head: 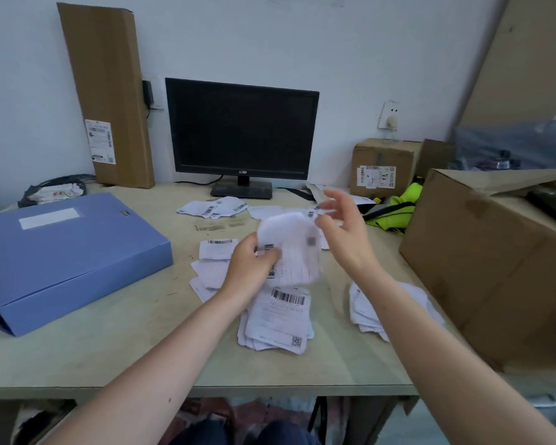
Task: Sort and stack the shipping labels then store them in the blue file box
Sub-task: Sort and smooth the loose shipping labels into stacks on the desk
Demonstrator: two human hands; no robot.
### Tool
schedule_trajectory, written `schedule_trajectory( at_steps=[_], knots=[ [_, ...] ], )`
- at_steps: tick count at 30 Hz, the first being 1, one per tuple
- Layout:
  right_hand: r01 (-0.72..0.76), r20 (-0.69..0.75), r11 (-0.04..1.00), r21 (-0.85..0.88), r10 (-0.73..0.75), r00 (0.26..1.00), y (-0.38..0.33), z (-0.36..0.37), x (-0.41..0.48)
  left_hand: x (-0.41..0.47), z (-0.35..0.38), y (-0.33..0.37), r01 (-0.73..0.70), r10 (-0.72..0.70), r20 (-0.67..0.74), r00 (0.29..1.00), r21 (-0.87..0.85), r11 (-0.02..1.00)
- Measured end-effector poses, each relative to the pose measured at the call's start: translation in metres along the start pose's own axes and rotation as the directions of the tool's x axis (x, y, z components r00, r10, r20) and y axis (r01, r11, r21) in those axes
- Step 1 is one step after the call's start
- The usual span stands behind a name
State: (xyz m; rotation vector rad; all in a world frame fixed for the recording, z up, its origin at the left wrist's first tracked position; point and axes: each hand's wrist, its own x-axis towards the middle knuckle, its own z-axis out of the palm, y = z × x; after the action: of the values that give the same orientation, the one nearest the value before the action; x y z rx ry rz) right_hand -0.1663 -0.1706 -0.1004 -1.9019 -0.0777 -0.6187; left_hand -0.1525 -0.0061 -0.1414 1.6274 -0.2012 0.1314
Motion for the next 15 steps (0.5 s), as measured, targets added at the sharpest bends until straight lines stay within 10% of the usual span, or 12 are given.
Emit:
schedule_trajectory(
  at_steps=[7, 15],
  knots=[
    [0.046, 0.156, 0.919, -0.391, 0.017, 0.988, 0.005, -0.051, -0.002, 0.004, 0.056, 0.019, -0.038, 0.009, 0.322, 0.947, 0.085, 0.996],
    [-0.352, -0.233, 0.842, -0.410, 0.277, 0.932, 0.060, -0.120, -0.019, 0.003, 0.104, 0.011, 0.044, -0.066, 0.319, 0.945, 0.075, 0.996]
  ],
)
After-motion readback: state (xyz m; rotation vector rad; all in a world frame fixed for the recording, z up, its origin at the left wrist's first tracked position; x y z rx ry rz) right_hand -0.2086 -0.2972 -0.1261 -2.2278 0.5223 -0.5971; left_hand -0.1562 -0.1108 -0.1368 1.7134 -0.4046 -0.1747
